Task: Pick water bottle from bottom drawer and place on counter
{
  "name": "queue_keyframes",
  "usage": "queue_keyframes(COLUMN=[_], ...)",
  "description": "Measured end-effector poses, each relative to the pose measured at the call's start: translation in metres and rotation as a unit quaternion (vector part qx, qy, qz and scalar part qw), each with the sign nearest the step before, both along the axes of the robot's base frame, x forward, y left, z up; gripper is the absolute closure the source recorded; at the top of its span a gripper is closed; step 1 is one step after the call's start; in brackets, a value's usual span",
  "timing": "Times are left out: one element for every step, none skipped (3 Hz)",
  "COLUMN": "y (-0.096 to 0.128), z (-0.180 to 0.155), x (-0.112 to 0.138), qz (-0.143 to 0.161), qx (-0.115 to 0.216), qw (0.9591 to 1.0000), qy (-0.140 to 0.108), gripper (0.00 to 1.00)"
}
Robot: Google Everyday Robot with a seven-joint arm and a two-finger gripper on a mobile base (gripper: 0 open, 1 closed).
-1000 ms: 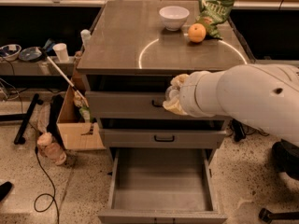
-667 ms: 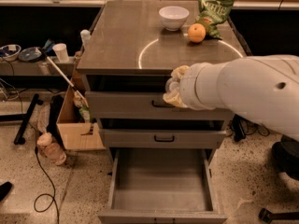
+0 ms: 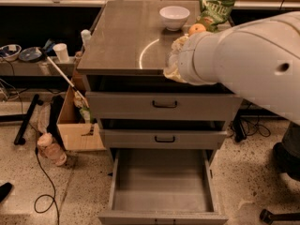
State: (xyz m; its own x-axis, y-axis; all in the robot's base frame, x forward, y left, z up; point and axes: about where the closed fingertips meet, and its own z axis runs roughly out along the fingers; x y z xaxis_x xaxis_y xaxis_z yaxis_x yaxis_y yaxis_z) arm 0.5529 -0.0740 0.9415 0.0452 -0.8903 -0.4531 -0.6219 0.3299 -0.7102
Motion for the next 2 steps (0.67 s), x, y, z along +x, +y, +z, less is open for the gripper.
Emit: queue_keyframes(y=[0.0005, -0.0008], z=[-0.0021, -0.0096], x=[-0.0015, 0.0065], qz=[-0.001, -0.010], qx=[-0.001, 0.007], qw=[1.0000, 0.9999], qy=[0.002, -0.002], gripper=[1.00, 1.00])
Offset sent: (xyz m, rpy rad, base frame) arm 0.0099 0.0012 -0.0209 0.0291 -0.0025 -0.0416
